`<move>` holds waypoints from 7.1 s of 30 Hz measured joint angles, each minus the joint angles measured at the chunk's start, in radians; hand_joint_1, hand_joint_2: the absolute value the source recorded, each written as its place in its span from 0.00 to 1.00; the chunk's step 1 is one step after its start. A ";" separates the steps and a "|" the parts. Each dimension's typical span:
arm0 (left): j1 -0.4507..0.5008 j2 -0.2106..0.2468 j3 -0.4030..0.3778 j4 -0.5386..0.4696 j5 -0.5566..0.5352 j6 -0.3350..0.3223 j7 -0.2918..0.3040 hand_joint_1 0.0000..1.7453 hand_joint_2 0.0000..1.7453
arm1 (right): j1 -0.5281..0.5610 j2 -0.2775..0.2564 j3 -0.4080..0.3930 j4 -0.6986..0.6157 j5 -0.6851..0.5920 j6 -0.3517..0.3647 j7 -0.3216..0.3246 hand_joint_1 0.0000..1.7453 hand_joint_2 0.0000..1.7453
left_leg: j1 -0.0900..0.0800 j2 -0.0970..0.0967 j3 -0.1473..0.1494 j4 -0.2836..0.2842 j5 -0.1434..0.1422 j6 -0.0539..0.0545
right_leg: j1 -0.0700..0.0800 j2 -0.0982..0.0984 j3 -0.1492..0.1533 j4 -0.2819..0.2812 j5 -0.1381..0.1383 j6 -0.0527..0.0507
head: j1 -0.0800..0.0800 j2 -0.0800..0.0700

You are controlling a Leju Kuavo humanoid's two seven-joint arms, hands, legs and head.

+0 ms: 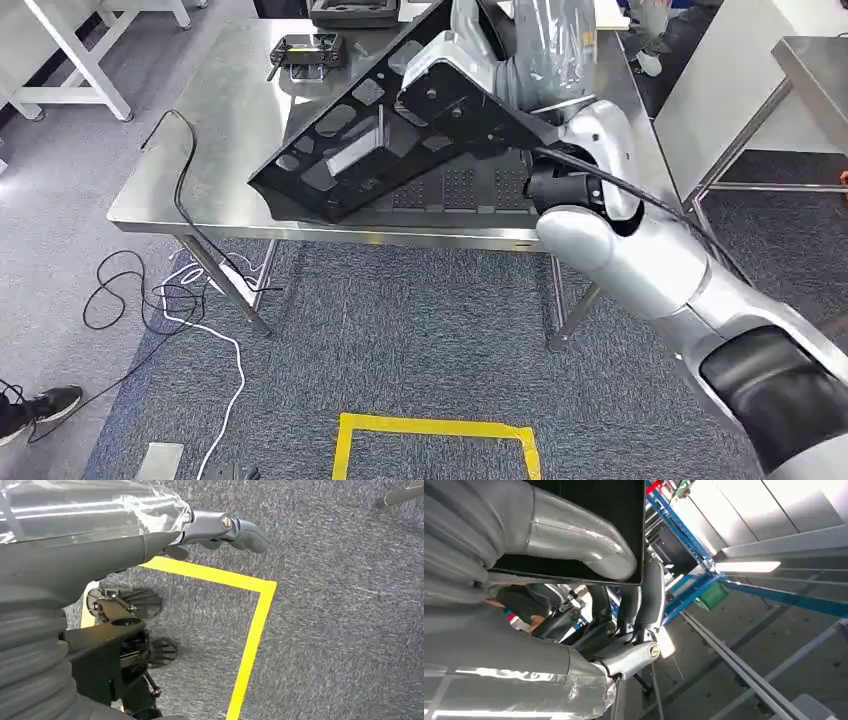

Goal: Take the parts from the cabinet and place them on the table.

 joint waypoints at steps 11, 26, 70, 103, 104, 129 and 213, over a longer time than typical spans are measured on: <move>-0.001 0.001 0.000 0.000 0.010 0.012 -0.004 0.00 0.00 | -0.017 -0.002 0.002 0.002 -0.009 -0.005 0.000 0.96 1.00 | 0.000 0.000 0.000 0.000 0.000 0.000 | 0.000 0.000 0.000 0.000 0.000 0.000 | 0.000 0.000; -0.001 0.002 0.000 0.000 0.007 0.031 -0.005 0.00 0.00 | -0.040 -0.002 0.014 0.011 -0.011 -0.005 0.003 0.98 1.00 | 0.000 0.000 0.000 0.000 0.000 0.000 | 0.000 0.000 0.000 0.000 0.000 0.000 | 0.000 0.000; -0.003 0.029 -0.003 -0.001 0.006 0.001 -0.006 0.00 0.00 | -0.078 -0.030 0.044 0.067 -0.036 -0.038 0.027 0.97 1.00 | -0.034 0.004 -0.132 0.125 0.077 0.083 | 0.008 0.010 0.019 0.041 -0.050 0.007 | -0.001 0.000; -0.011 0.027 -0.003 -0.001 -0.005 0.001 0.001 0.00 0.00 | -0.084 -0.043 0.034 0.073 -0.035 -0.053 0.037 0.98 1.00 | -0.025 0.000 -0.062 0.007 0.062 0.038 | 0.007 0.001 0.068 -0.032 -0.036 0.006 | -0.009 0.000; -0.011 0.027 -0.003 -0.001 -0.005 0.001 0.002 0.00 0.00 | -0.084 -0.043 0.032 0.073 -0.034 -0.053 0.037 0.97 1.00 | -0.024 0.000 -0.062 0.007 0.062 0.038 | 0.007 0.001 0.068 -0.032 -0.036 0.006 | -0.009 0.000; -0.011 0.026 -0.003 -0.001 -0.009 -0.001 0.006 0.00 0.00 | -0.084 -0.045 0.021 0.073 -0.024 -0.048 0.038 0.97 1.00 | -0.023 0.000 -0.062 0.007 0.062 0.038 | 0.008 0.001 0.068 -0.032 -0.036 0.006 | -0.009 0.000; -0.035 0.000 -0.027 -0.011 -0.066 -0.010 0.067 0.00 0.00 | -0.304 0.200 0.278 0.669 0.929 -0.127 0.090 1.00 1.00 | -0.022 -0.001 -0.063 0.007 0.062 0.038 | 0.009 0.000 0.068 -0.032 -0.036 0.006 | -0.008 0.000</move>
